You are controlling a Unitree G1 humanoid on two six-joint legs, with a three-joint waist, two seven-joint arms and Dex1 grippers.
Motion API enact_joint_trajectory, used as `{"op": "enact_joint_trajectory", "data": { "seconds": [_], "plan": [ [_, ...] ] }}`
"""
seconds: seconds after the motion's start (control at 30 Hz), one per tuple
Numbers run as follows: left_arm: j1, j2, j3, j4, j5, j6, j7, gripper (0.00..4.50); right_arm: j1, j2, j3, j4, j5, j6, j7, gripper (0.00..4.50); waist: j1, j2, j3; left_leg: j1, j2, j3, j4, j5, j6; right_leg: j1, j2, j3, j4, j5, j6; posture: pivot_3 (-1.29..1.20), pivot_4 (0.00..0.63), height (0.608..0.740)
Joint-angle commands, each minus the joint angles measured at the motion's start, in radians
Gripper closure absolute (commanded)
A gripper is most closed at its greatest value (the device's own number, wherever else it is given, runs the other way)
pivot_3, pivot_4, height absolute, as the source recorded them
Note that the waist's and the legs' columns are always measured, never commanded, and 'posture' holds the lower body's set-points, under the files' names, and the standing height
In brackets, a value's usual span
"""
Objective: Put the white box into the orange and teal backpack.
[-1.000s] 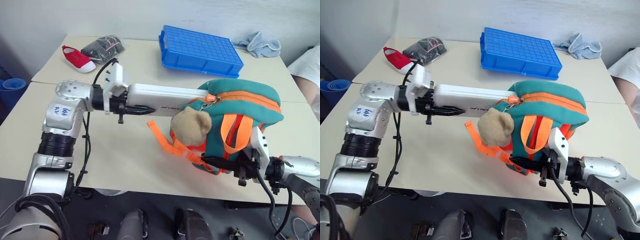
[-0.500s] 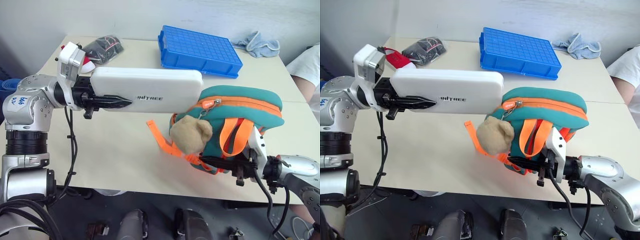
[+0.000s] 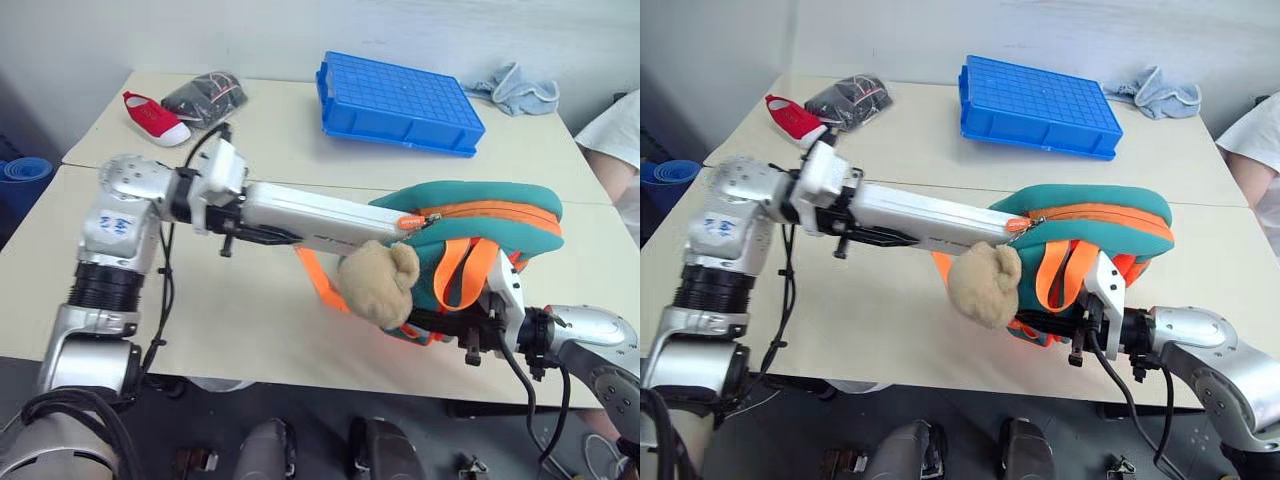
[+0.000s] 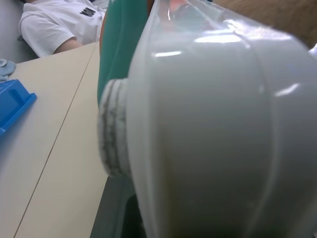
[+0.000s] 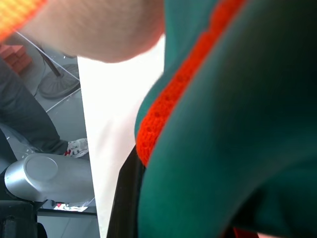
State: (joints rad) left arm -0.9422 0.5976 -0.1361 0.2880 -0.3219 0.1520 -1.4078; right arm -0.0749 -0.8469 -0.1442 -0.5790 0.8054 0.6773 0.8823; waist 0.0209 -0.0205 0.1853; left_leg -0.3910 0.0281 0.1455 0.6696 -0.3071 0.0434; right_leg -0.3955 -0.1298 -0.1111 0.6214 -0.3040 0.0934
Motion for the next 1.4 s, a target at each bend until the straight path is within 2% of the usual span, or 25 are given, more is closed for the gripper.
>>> {"op": "enact_joint_trajectory", "data": {
  "seconds": [0.03, 0.2, 0.4, 0.47, 0.57, 0.67, 0.8, 0.9, 1.1, 1.23, 1.4],
  "plan": [
    [-0.042, -0.053, -0.076, -0.04, 0.061, 0.066, 0.05, 3.27, -0.016, 0.007, -0.004, -0.005, 0.006, -0.009, 0.01, 4.45, 0.004, 0.0, 0.0, 0.0, 0.0, 0.0, 0.0, 0.0, 0.0, 0.0, 0.0, 0.0, 0.0, 0.0, 0.0, 0.0, 0.15, 0.74],
    [-0.099, -0.16, -0.134, -0.063, 0.08, 0.17, 0.1, 3.27, -0.022, 0.006, -0.005, 0.001, 0.004, -0.008, 0.015, 4.45, 0.004, 0.0, 0.0, 0.0, 0.0, 0.0, 0.0, 0.0, 0.001, 0.0, 0.001, -0.001, 0.0, 0.0, 0.0, 0.0, 0.15, 0.74],
    [-0.155, -0.358, -0.164, 0.057, 0.127, 0.15, 0.211, 3.27, -0.029, 0.018, 0.013, -0.001, -0.009, -0.016, 0.01, 4.45, 0.004, 0.0, 0.0, -0.001, 0.0, 0.0, 0.001, 0.0, 0.001, 0.0, 0.001, -0.002, 0.0, 0.0, 0.0, 0.0, 0.15, 0.74],
    [-0.153, -0.395, -0.186, 0.09, 0.162, 0.1, 0.224, 3.27, -0.026, 0.022, 0.014, -0.006, -0.012, -0.017, 0.009, 4.45, 0.004, -0.001, 0.0, -0.001, 0.0, 0.0, 0.001, 0.0, 0.001, 0.0, 0.0, -0.002, 0.0, 0.0, 0.0, 0.0, 0.15, 0.74],
    [-0.145, -0.445, -0.156, 0.129, 0.15, 0.097, 0.263, 3.27, -0.013, 0.022, 0.012, -0.015, -0.016, -0.021, 0.008, 4.45, 0.003, -0.001, 0.0, -0.001, 0.001, 0.0, 0.001, 0.0, 0.001, 0.0, 0.0, -0.002, 0.0, 0.0, 0.0, 0.0, 0.15, 0.74],
    [-0.15, -0.412, -0.126, 0.147, 0.142, 0.07, 0.233, 2.29, 0.005, 0.021, -0.003, -0.026, -0.008, -0.022, 0.007, 4.5, 0.003, -0.001, 0.0, -0.001, 0.001, -0.001, 0.001, 0.0, 0.001, 0.0, 0.0, -0.002, 0.0, 0.0, 0.0, 0.0, 0.15, 0.74],
    [-0.125, -0.351, -0.013, 0.111, -0.001, 0.016, 0.077, 1.08, 0.018, 0.024, -0.011, -0.023, -0.013, -0.035, 0.005, 4.5, -0.008, -0.001, 0.0, -0.001, 0.001, -0.001, 0.001, 0.0, 0.0, -0.001, 0.0, -0.002, 0.0, 0.0, 0.0, 0.0, 0.15, 0.74],
    [-0.115, -0.253, 0.017, 0.165, 0.006, -0.036, 0.0, 0.16, 0.011, 0.04, -0.007, -0.02, -0.018, -0.042, -0.012, 4.5, -0.019, -0.001, 0.0, 0.0, 0.002, -0.001, 0.0, 0.001, -0.001, -0.001, 0.0, -0.002, 0.0, 0.0, 0.0, 0.0, 0.15, 0.74],
    [-0.044, -0.1, 0.059, 0.192, -0.012, -0.083, -0.14, 0.07, -0.018, 0.04, 0.01, -0.006, -0.023, -0.045, -0.008, 4.5, -0.023, 0.0, 0.0, 0.0, 0.001, -0.001, 0.0, 0.001, -0.001, 0.0, 0.0, -0.006, 0.0, 0.0, 0.0, 0.0, 0.15, 0.74],
    [0.085, -0.059, 0.078, -0.031, -0.103, 0.027, -0.126, 0.07, -0.031, 0.04, 0.016, 0.01, -0.036, -0.051, -0.001, 4.5, -0.022, -0.001, 0.0, -0.001, 0.001, -0.001, 0.0, 0.0, 0.0, 0.0, 0.0, -0.004, 0.001, 0.0, 0.0, 0.0, 0.15, 0.74],
    [0.192, -0.117, 0.098, -0.285, -0.192, 0.155, 0.05, 0.07, -0.032, 0.04, 0.024, 0.02, -0.04, -0.05, 0.01, 4.5, -0.019, -0.001, 0.0, -0.004, 0.001, -0.005, 0.005, 0.0, 0.0, 0.001, -0.001, -0.004, 0.003, 0.0, 0.0, 0.0, 0.15, 0.74]
  ]
}}
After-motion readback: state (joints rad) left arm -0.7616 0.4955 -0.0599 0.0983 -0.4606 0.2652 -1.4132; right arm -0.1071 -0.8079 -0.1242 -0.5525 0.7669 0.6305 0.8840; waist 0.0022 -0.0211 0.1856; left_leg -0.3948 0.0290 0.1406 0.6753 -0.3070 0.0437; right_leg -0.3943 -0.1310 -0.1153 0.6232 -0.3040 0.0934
